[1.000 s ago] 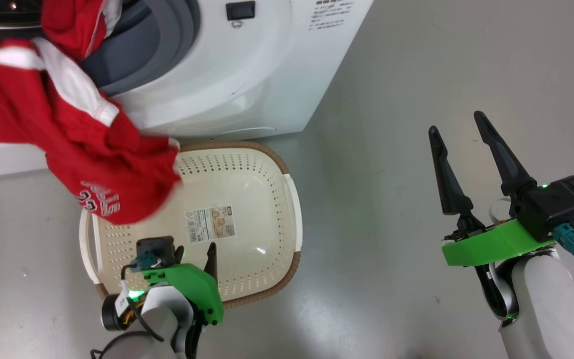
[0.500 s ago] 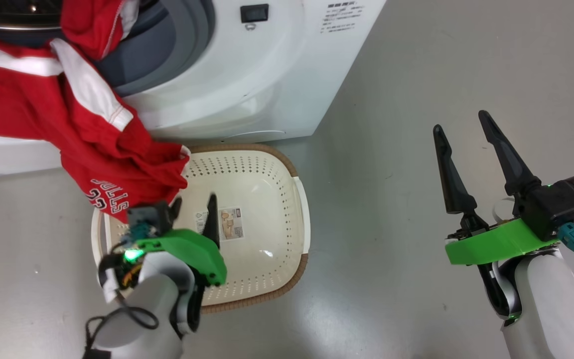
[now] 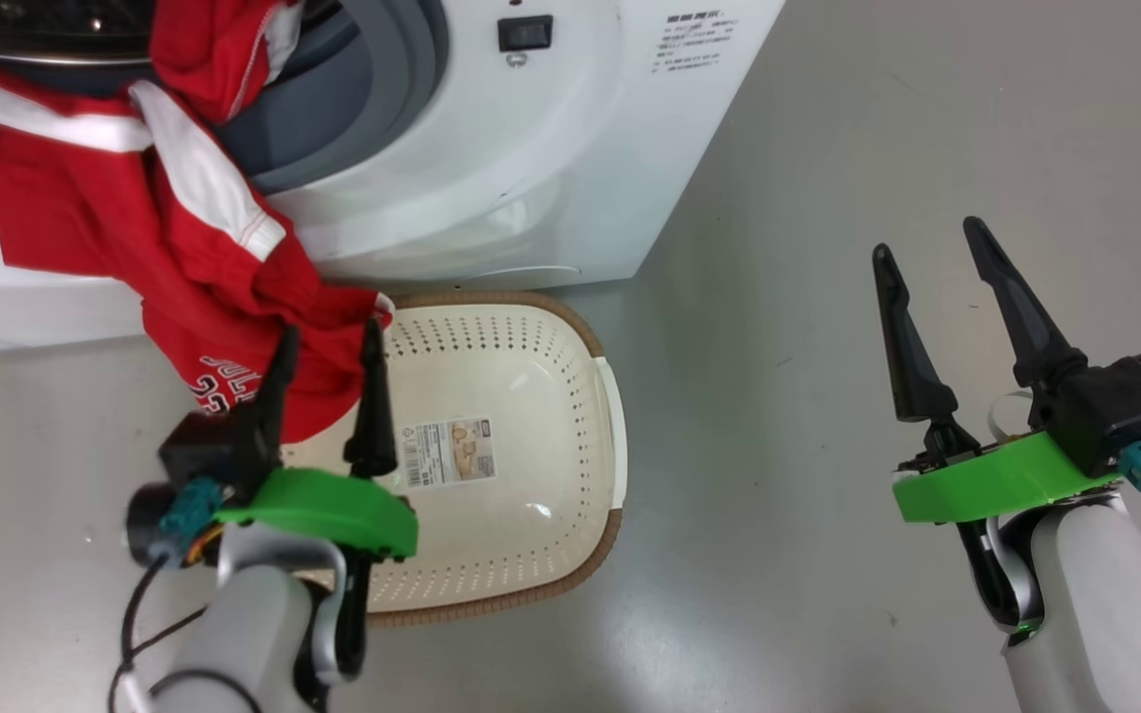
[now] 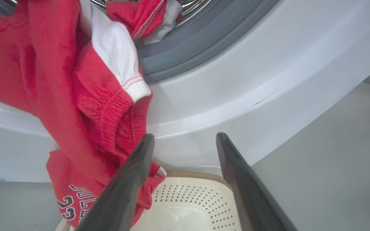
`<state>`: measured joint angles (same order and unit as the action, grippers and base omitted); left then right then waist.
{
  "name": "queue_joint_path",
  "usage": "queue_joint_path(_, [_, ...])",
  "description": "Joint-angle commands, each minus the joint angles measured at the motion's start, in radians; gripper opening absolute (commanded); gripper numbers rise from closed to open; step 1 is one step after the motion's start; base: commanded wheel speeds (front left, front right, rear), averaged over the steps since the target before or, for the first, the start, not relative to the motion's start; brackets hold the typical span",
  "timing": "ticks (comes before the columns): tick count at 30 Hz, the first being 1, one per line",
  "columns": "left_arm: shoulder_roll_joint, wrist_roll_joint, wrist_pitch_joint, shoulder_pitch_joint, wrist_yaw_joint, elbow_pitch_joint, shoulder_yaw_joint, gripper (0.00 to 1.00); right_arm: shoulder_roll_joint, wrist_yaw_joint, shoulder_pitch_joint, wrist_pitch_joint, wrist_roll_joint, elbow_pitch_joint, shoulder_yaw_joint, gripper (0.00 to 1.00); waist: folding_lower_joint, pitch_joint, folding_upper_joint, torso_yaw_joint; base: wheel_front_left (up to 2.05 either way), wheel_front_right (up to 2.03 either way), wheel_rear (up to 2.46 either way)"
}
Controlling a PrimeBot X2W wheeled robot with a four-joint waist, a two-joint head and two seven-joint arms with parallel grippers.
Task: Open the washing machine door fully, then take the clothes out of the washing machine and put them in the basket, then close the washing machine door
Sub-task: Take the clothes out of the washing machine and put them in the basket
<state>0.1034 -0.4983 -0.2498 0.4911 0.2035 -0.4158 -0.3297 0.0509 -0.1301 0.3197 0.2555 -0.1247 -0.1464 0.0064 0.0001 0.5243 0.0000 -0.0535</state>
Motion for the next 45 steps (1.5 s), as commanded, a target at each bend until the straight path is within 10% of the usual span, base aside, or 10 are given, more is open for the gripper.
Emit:
queue_joint_path(1, [0.033, 0.041, -0.012, -0.048, 0.014, 0.074, 0.050, 1.00, -0.001, -0.001, -0.013, 0.006, -0.011, 0.025, 0.015, 1.00, -0.0001, -0.002, 0.0000, 0.001, 0.00, 0.00, 0.00])
queue_joint_path(24, [0.057, 0.169, 0.015, -0.261, 0.139, 0.433, 0.120, 1.00, 0.004, -0.001, -0.031, 0.006, -0.017, 0.041, -0.004, 1.00, -0.0001, -0.018, 0.0000, 0.023, 0.00, 0.00, 0.00])
queue_joint_path(45, [0.069, 0.144, 0.022, -0.231, 0.152, 0.419, 0.146, 1.00, 0.002, -0.001, -0.035, 0.006, -0.025, 0.035, 0.007, 1.00, -0.0001, -0.027, 0.0000, 0.017, 0.00, 0.00, 0.00])
